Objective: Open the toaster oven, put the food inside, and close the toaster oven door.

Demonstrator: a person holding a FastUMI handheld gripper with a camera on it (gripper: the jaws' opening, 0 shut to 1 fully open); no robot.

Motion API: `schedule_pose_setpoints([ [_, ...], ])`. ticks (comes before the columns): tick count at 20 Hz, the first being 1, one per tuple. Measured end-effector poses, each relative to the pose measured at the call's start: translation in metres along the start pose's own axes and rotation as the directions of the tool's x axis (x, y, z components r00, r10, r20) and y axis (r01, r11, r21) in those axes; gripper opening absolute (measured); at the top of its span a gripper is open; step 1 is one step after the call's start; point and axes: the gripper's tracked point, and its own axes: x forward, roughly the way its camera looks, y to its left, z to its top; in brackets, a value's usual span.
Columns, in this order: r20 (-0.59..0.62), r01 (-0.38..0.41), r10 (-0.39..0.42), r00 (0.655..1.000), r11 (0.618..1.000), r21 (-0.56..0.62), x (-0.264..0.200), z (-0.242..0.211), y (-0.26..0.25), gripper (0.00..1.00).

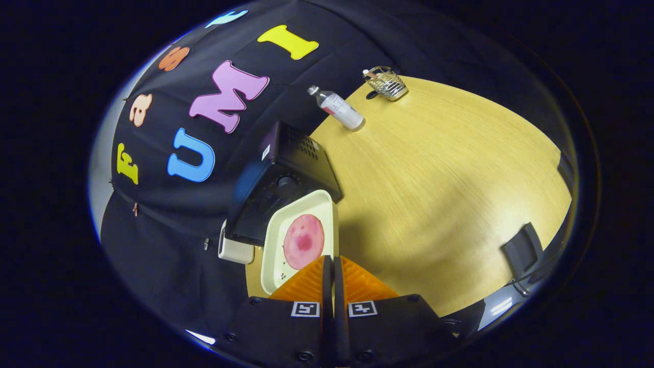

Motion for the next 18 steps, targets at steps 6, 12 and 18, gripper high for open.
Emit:
schedule_pose_setpoints([
  [6, -0.007, -0.034, 0.034, 0.999, 0.999, 0.03, 0.048, -0.037, 0.055, 0.06],
  [12, 0.02, -0.051, 0.051, 0.998, 0.999, 0.017, 0.114, -0.041, 0.099, 0.06],
  [18, 0.096, -0.059, 0.052, 0.994, 0.996, 0.071, 0.178, -0.023, 0.12, 0.06],
])
